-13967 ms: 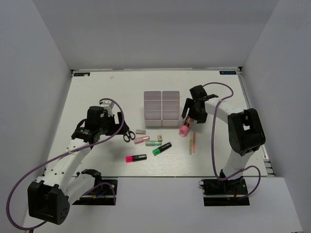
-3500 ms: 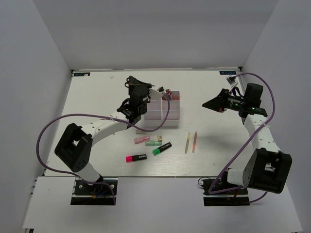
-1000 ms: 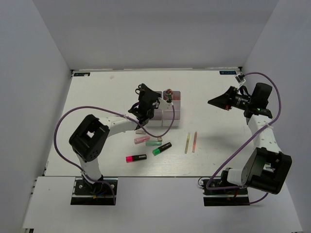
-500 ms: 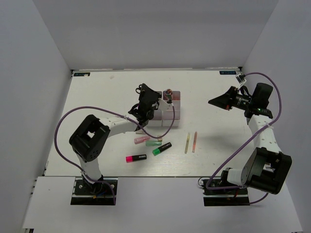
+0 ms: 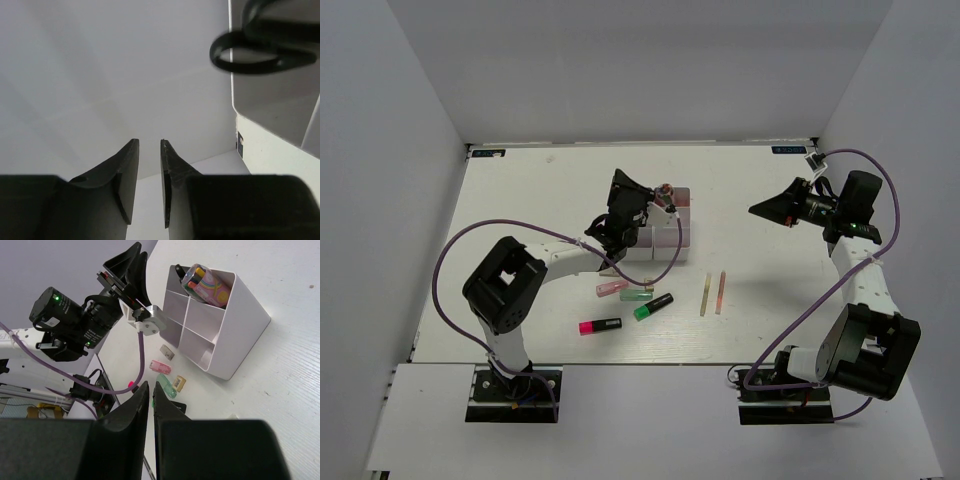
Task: Sort the stationery into containers
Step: Place the scissors in the storage box, then pick up the pen from the center of the board.
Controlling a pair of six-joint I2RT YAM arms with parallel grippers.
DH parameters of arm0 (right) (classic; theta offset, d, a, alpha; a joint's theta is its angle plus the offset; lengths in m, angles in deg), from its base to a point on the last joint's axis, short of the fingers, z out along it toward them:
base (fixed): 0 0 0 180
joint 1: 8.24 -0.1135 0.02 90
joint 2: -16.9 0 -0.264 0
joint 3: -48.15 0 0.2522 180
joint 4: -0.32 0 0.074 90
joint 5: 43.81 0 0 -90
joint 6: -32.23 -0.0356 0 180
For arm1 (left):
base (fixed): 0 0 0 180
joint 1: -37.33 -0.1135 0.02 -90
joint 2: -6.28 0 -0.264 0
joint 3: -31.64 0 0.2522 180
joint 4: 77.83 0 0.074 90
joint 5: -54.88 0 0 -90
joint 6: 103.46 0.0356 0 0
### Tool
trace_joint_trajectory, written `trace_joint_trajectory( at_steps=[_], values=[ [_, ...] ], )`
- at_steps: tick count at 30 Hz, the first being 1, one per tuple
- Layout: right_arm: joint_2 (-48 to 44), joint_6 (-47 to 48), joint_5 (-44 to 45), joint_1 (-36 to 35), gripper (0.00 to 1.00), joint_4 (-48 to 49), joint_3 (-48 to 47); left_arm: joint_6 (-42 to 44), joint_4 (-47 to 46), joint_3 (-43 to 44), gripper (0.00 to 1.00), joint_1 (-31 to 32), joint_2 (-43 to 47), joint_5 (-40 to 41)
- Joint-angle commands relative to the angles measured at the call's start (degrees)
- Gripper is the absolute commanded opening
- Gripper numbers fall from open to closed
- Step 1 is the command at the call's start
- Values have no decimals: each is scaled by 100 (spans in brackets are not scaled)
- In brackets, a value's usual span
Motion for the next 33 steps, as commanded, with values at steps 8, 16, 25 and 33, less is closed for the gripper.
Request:
trace_joint_trajectory(
  at_steps=[8, 16, 25, 33],
  values=[
    [-50, -54, -165, 57, 15, 171, 8, 128, -615, 29, 48, 90, 234, 3],
    [-6, -55, -297, 110, 54, 163, -54, -135, -1729, 64, 72, 397, 568, 1124],
    [12, 1289, 72, 189, 90, -1321, -484, -1505, -1435, -138, 91, 977, 1411, 2910],
    [-199, 3178, 1336, 40, 86, -2676, -1012, -10210, 8457, 2111, 96, 715, 2632, 953]
  ],
)
